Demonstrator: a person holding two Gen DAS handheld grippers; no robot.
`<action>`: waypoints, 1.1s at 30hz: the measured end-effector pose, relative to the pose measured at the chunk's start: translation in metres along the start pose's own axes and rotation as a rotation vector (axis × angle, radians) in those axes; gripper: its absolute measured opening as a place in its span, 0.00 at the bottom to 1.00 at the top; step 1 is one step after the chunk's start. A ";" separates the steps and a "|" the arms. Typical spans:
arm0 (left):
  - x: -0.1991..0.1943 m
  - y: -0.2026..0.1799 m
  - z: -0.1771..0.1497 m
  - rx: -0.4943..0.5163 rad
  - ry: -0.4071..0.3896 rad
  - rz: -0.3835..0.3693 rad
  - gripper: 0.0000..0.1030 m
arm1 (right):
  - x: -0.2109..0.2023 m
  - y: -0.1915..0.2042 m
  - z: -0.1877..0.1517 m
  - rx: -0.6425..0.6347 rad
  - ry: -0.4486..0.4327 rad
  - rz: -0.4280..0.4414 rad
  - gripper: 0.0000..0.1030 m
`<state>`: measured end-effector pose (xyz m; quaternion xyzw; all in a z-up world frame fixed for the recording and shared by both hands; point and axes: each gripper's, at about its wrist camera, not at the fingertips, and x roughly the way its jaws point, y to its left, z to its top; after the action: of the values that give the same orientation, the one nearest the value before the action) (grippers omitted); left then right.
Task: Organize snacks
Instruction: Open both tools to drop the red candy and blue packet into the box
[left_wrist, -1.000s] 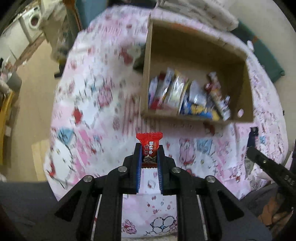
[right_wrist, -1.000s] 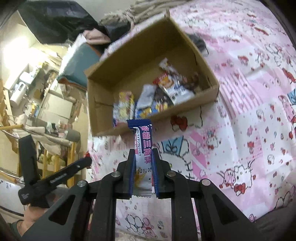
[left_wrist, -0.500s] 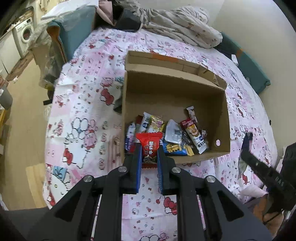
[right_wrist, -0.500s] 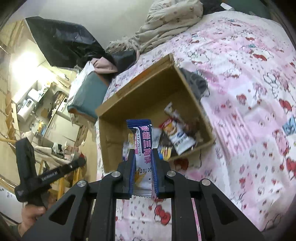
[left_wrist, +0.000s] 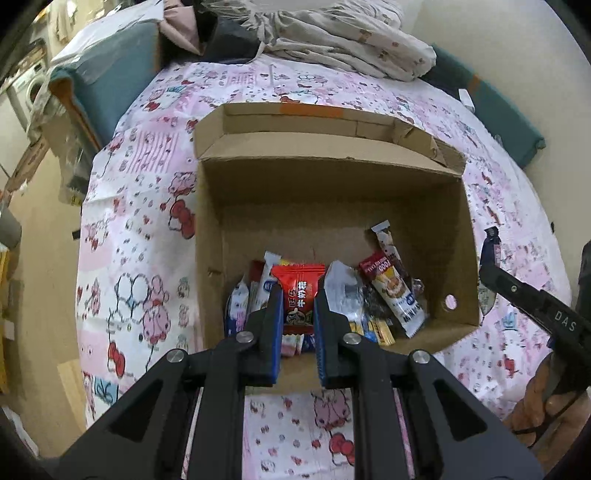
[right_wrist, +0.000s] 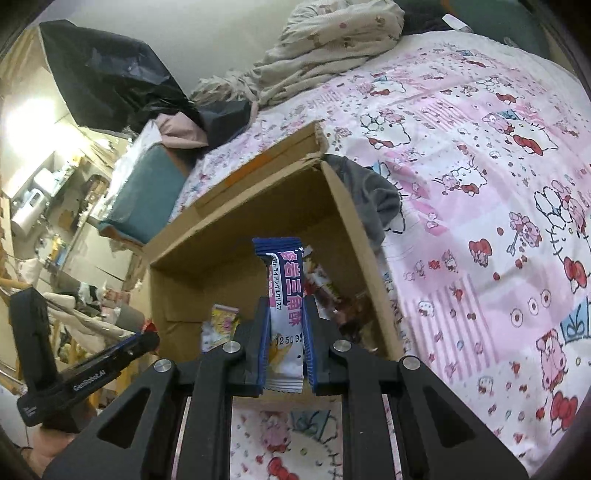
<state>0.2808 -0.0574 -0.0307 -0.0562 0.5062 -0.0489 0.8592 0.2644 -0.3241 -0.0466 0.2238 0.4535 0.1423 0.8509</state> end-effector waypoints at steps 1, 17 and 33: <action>0.004 -0.002 0.000 0.014 0.000 0.003 0.12 | 0.004 -0.001 0.000 -0.004 0.007 -0.013 0.17; 0.039 -0.006 -0.003 0.055 0.021 0.011 0.13 | 0.024 0.000 -0.009 -0.034 0.069 -0.038 0.18; 0.008 -0.011 -0.006 0.070 -0.085 -0.026 0.79 | -0.014 0.012 -0.002 -0.039 -0.105 -0.029 0.95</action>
<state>0.2792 -0.0701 -0.0390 -0.0347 0.4662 -0.0753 0.8808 0.2548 -0.3191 -0.0315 0.2076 0.4084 0.1270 0.8798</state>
